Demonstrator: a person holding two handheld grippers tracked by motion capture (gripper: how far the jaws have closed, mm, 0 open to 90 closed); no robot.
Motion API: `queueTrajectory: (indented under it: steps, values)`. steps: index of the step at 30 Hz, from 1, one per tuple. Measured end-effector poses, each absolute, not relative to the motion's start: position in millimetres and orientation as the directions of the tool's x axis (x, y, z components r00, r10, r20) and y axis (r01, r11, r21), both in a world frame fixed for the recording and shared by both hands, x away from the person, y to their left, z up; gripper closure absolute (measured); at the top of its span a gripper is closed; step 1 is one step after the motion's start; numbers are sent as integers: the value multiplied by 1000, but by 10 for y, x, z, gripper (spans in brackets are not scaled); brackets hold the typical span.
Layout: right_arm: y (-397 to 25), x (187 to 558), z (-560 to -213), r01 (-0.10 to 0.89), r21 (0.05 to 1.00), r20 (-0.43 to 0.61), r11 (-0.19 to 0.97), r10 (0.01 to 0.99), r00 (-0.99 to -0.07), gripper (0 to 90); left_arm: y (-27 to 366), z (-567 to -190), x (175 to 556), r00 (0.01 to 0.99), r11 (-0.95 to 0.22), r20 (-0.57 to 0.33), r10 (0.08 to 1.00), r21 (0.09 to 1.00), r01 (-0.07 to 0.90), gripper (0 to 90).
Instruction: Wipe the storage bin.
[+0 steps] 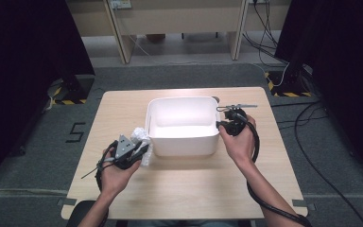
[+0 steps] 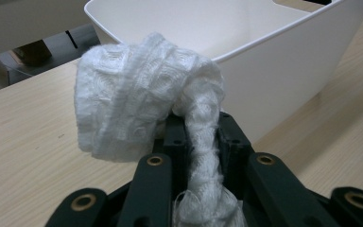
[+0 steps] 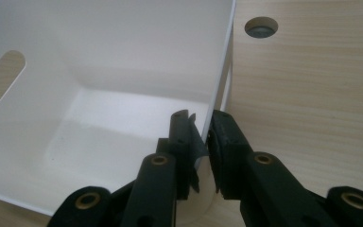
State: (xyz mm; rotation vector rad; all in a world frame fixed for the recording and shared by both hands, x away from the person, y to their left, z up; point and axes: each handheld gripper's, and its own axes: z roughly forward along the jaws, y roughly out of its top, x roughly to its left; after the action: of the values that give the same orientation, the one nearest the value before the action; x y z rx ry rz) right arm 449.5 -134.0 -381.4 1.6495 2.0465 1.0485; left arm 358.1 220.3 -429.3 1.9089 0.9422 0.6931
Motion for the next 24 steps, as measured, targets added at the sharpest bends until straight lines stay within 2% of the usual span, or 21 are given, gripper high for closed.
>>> queueTrajectory:
  steps: [6, 9, 12, 24]
  values:
    - [-1320, 4498, -3813, 707, 703, 188, 77, 939, -289, 804, 2114, -4293, 3576, 594, -419, 184, 783, 862, 285, 772]
    - [-1317, 4499, -3814, 705, 704, 184, 82, 939, -292, 805, 2110, -4304, 3582, 589, -413, 176, 789, 862, 295, 772]
    - [-1305, 4495, -3817, 703, 706, 186, 85, 936, -299, 802, 2091, -4301, 3606, 587, -455, 224, 778, 845, 280, 772]
    - [-1300, 4506, -3813, 699, 707, 175, 107, 932, -319, 794, 2057, -4375, 3658, 590, -440, 201, 782, 848, 294, 771]
